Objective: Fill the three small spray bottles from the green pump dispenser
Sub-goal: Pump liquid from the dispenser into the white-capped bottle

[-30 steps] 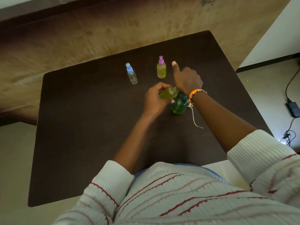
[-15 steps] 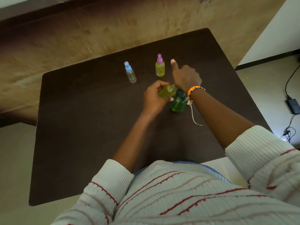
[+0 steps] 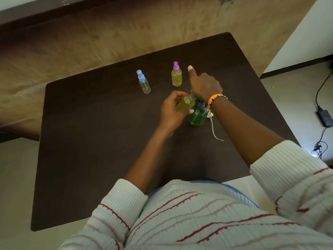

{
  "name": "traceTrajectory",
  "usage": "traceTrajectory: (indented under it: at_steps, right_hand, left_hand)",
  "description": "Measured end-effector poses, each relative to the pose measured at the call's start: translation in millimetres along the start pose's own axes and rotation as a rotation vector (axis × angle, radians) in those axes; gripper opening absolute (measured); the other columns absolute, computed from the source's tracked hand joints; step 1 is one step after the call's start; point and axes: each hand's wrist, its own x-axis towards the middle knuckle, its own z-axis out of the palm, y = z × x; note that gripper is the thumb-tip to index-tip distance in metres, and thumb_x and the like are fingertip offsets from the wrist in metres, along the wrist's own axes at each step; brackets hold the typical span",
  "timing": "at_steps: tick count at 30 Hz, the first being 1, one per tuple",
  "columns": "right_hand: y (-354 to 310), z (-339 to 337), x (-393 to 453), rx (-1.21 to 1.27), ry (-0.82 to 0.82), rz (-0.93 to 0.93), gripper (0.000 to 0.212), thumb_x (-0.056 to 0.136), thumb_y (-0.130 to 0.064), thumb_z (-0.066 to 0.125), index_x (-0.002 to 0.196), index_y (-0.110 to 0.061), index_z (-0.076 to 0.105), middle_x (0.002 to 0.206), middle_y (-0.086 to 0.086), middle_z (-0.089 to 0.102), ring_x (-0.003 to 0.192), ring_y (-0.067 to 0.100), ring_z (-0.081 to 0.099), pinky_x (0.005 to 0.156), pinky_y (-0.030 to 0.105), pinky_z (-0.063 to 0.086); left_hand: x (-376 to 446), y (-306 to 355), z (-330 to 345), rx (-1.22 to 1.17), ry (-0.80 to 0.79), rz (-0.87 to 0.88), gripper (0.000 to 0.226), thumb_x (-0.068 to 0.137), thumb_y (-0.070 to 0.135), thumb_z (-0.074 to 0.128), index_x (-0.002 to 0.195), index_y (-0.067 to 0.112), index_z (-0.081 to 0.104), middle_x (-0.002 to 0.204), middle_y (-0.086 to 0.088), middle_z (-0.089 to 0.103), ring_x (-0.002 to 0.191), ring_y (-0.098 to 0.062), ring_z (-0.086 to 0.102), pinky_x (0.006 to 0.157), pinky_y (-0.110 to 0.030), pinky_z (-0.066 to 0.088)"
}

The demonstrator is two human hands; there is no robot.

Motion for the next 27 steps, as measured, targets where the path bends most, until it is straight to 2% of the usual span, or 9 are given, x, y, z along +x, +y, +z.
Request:
traceTrajectory:
  at_steps: [5, 9, 12, 15, 19, 25, 27]
  right_hand:
    - [0, 1, -6, 0.006, 0.063, 0.006, 0.073, 0.097, -0.064, 0.022, 0.124, -0.006, 0.059, 0.131, 0.018, 0.058, 0.122, 0.038, 0.052, 0.093, 0.04, 0.04]
    - [-1, 1, -5, -0.015, 0.03, 0.009, 0.074, 0.098, -0.063, 0.02, 0.127, -0.006, 0.057, 0.132, 0.018, 0.058, 0.122, 0.038, 0.052, 0.094, 0.04, 0.039]
    - [0, 1, 4, -0.069, -0.048, -0.03, 0.068, 0.098, -0.059, 0.018, 0.138, -0.015, 0.05, 0.128, 0.017, 0.06, 0.119, 0.039, 0.053, 0.085, 0.04, 0.036]
    - [0, 2, 7, -0.07, -0.068, -0.038, 0.07, 0.097, -0.061, 0.014, 0.132, -0.017, 0.056, 0.121, 0.014, 0.064, 0.113, 0.038, 0.057, 0.081, 0.04, 0.033]
    - [1, 1, 2, 0.0, 0.015, -0.001, 0.074, 0.096, -0.065, 0.019, 0.121, -0.008, 0.06, 0.122, 0.014, 0.065, 0.117, 0.036, 0.055, 0.086, 0.039, 0.038]
    - [-3, 1, -7, -0.02, 0.051, 0.005, 0.073, 0.098, -0.062, 0.023, 0.126, -0.004, 0.057, 0.133, 0.019, 0.056, 0.123, 0.038, 0.051, 0.095, 0.04, 0.04]
    - [-3, 1, -4, -0.037, 0.035, 0.001, 0.073, 0.098, -0.063, 0.02, 0.129, -0.006, 0.055, 0.132, 0.018, 0.056, 0.123, 0.039, 0.051, 0.093, 0.04, 0.039]
  left_hand:
    - [-1, -6, 2, 0.018, 0.004, -0.013, 0.042, 0.066, -0.005, 0.075, 0.098, 0.015, 0.056, 0.097, -0.006, 0.068, 0.087, -0.017, 0.063, 0.069, -0.031, 0.051]
    - [0, -9, 2, 0.025, 0.013, -0.007, 0.044, 0.065, -0.005, 0.075, 0.1, 0.013, 0.057, 0.1, -0.007, 0.067, 0.089, -0.018, 0.063, 0.073, -0.036, 0.053]
    - [0, -6, 1, 0.02, 0.013, -0.018, 0.044, 0.066, -0.005, 0.075, 0.101, 0.013, 0.057, 0.099, -0.004, 0.067, 0.09, -0.015, 0.062, 0.076, -0.037, 0.054]
    - [0, -5, 2, 0.014, 0.013, -0.011, 0.043, 0.066, -0.006, 0.075, 0.1, 0.013, 0.056, 0.096, 0.001, 0.064, 0.087, -0.01, 0.06, 0.076, -0.033, 0.053]
    - [-2, -5, 3, 0.003, -0.001, -0.009, 0.043, 0.066, -0.007, 0.075, 0.099, 0.013, 0.055, 0.097, 0.002, 0.063, 0.089, -0.009, 0.058, 0.077, -0.036, 0.053]
    - [-2, -6, 3, 0.011, 0.009, -0.012, 0.045, 0.065, -0.008, 0.075, 0.099, 0.013, 0.055, 0.096, 0.0, 0.063, 0.087, -0.009, 0.058, 0.081, -0.039, 0.052]
    - [-3, -5, 3, 0.014, 0.006, -0.015, 0.044, 0.065, -0.008, 0.075, 0.099, 0.013, 0.055, 0.097, 0.0, 0.063, 0.087, -0.008, 0.058, 0.081, -0.038, 0.052]
